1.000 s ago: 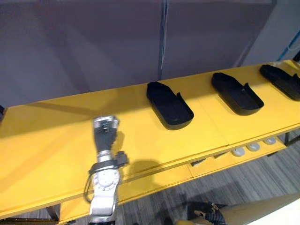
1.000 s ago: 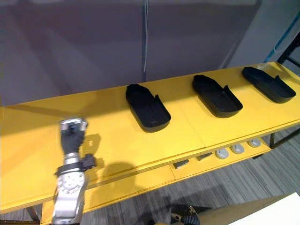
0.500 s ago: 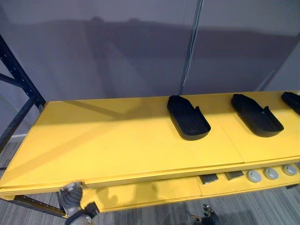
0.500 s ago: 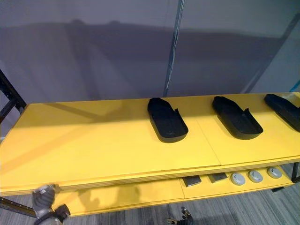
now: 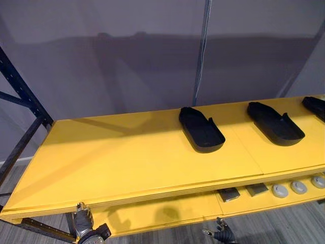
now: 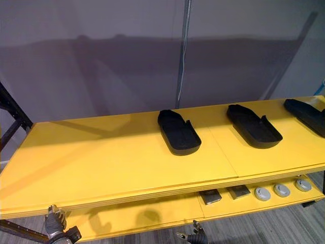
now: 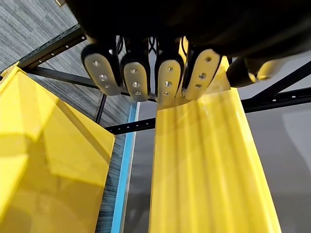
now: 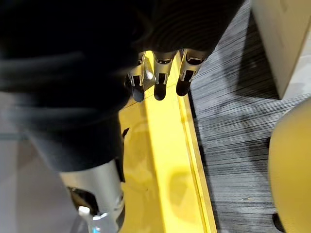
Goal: Walk over and take plastic housings, then place them on the shelf
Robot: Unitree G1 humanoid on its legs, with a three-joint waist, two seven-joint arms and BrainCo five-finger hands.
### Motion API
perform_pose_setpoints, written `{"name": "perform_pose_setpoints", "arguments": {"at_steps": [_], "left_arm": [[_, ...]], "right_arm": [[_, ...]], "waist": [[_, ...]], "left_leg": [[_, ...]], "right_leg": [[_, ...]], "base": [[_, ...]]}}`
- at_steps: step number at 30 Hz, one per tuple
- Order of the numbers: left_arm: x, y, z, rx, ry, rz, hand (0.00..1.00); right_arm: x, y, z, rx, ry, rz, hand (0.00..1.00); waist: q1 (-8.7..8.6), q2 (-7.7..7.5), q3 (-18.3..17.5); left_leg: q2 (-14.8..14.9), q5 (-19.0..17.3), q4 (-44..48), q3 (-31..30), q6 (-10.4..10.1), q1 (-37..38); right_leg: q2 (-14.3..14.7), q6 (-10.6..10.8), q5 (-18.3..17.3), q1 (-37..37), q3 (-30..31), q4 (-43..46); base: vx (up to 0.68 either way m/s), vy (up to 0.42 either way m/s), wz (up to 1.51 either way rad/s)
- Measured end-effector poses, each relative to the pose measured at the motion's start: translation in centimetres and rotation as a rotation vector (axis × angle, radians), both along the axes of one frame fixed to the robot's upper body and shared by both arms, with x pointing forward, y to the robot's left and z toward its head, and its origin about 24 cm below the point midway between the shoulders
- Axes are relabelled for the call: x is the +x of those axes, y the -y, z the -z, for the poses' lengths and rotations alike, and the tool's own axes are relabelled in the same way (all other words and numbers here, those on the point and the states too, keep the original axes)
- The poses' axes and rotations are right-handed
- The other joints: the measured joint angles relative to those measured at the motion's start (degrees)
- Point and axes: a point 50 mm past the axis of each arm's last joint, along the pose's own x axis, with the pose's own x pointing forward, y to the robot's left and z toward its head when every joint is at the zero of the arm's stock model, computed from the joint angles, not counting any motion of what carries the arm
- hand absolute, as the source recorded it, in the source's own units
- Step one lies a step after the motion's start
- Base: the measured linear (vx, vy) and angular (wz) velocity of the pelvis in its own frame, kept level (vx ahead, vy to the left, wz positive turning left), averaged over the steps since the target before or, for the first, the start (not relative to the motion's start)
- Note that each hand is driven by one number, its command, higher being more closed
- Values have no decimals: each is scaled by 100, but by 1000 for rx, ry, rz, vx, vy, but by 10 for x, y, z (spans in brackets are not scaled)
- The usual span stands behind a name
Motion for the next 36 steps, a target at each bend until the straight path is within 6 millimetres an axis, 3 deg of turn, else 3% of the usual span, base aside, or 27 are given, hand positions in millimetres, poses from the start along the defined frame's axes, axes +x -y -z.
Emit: {"name": "perform_pose_setpoints", "arguments": {"at_steps": [11, 14, 15, 19, 22, 26, 28, 30, 34, 36], "left_arm": [[7, -1, -4, -46, 79, -98, 100], [12, -11, -20, -40, 161, -180, 100], [10, -19, -28, -23, 198, -250, 100], [-19, -50, -49, 57, 283, -547, 100], [-35, -60, -53, 52, 314, -693, 100], [-54, -73, -64, 99, 369, -832, 100], [-58, -68, -52, 70, 315, -795, 100], [-56, -52, -23, -27, 188, -686, 100], [-58, 7, 48, -294, -177, -370, 100], [-60, 29, 64, -350, -302, -218, 100]], "right_arm": [[-1, 5, 3, -28, -26, 33, 0], [0, 2, 3, -28, -23, 33, 0], [1, 0, 3, -24, -18, 38, 0], [1, -12, 4, -16, -20, -2, 0], [-2, -13, 6, -15, -39, -4, 0], [0, -19, 6, -9, -36, -23, 0], [3, -21, 5, -3, -25, -22, 0], [4, -22, 4, 0, -20, -23, 0], [8, -27, 2, 25, 4, -6, 0], [7, -27, 3, 32, -3, 14, 0]], "waist": [[64, 38, 51], [70, -78, 206], [57, -184, 283], [94, -449, 349], [229, -486, 325], [230, -484, 294], [217, -508, 272], [221, -510, 261], [207, -470, 196], [205, -456, 183]], "left_leg": [[93, 93, -192, -70, -87, 82], [86, 37, -150, -150, -134, 68], [78, 6, -98, -212, -125, 68], [22, -224, 243, -368, -72, 14], [-73, -292, 446, -363, -64, -43], [-93, -411, 658, -361, -31, -9], [-92, -450, 710, -358, -32, -10], [-94, -459, 755, -354, -31, -3], [-86, -457, 642, -346, -30, 104], [-85, -455, 557, -343, -30, 137]], "right_leg": [[120, -64, 41, 138, -85, -198], [106, -23, -57, 153, -169, -186], [91, -8, -135, 153, -236, -156], [-12, -41, -394, 207, -389, 101], [-143, -1, -492, 269, -470, 198], [-181, 1, -492, 433, -536, 128], [-185, 1, -492, 492, -534, 114], [-194, 2, -491, 524, -534, 118], [-181, 3, -492, 579, -530, 112], [-168, 4, -492, 542, -517, 59]], "base": [[3, -32, 3], [-15, -23, 14], [-17, -37, 21], [75, -19, 20], [176, 29, 20], [104, 30, 8], [86, 24, -3], [22, 9, 0], [-19, 5, -2], [-88, 19, -4]]}}
